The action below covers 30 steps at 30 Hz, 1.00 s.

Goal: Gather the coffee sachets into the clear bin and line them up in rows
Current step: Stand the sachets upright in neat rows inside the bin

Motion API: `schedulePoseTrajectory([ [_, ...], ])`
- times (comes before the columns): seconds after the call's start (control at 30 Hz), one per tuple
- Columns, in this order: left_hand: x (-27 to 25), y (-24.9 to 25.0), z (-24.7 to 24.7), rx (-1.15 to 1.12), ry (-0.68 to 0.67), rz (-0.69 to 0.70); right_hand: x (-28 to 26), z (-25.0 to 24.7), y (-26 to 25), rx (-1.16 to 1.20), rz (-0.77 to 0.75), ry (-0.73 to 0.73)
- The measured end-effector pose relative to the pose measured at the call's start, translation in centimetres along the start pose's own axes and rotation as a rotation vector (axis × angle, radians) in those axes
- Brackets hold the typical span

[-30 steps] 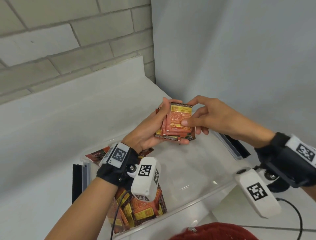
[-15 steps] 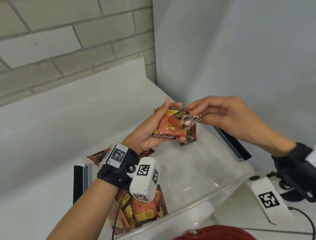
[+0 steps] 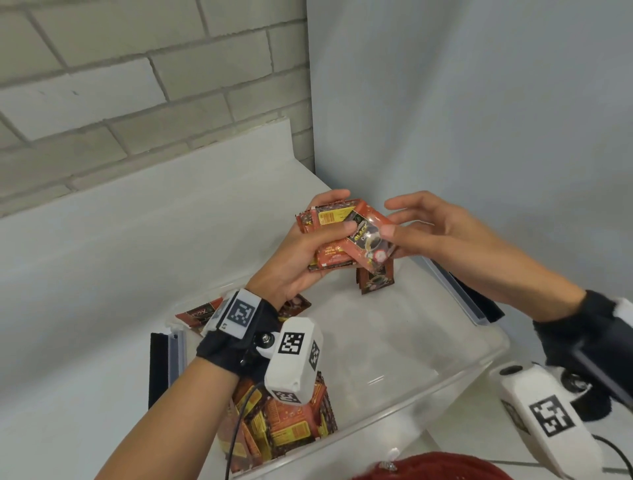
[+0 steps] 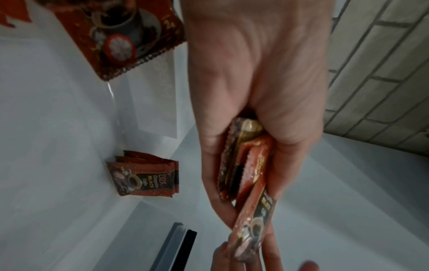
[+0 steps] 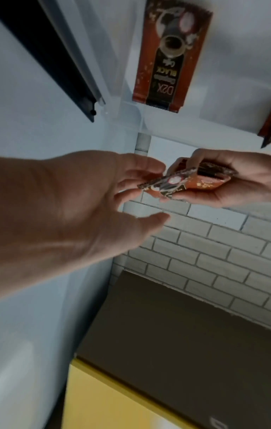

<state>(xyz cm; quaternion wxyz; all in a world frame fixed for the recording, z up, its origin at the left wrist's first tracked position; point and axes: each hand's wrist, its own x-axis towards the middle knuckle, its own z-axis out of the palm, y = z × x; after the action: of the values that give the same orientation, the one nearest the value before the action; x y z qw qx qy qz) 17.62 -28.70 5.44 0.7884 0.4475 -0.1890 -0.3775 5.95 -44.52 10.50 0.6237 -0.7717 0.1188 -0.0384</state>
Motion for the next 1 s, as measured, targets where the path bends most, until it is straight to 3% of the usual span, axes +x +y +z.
schedulePoseTrajectory([
  [0.13, -0.3, -0.2, 0.1, 0.087, -0.034, -0.018, 1.6, -0.4, -0.2, -0.235, -0.072, 0.021],
  [0.33, -0.4, -0.1, 0.3, 0.146, 0.005, -0.001, 3.1, -2.4, -1.3, -0.665, -0.065, -0.217],
  [0.57, -0.3, 0.3, 0.1, 0.039, 0.115, 0.059, 4.6, -2.8, -0.5, -0.890, -0.004, -0.349],
  [1.0, -0.1, 0.5, -0.1, -0.042, 0.125, 0.038, 5.9, -1.7, 2.5, -1.103, -0.086, -0.373],
])
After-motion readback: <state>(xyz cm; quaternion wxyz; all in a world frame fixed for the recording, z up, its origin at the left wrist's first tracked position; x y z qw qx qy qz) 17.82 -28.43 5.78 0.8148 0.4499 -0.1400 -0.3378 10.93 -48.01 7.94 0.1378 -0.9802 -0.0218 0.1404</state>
